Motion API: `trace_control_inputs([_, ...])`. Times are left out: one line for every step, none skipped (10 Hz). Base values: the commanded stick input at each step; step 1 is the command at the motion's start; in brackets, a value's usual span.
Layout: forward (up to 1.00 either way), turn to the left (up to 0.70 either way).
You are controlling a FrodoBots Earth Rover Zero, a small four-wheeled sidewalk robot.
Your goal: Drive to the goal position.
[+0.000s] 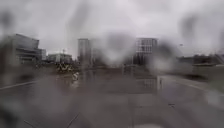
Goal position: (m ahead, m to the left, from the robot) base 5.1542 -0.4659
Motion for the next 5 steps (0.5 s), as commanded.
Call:
trace_control_inputs([0.07, 0.0])
trace_control_inputs([0.07, 0.0])
trace_control_inputs([0.07, 0.0])
trace_control_inputs([0.06, 0.0])
trace_control_inputs([0.06, 0.0])
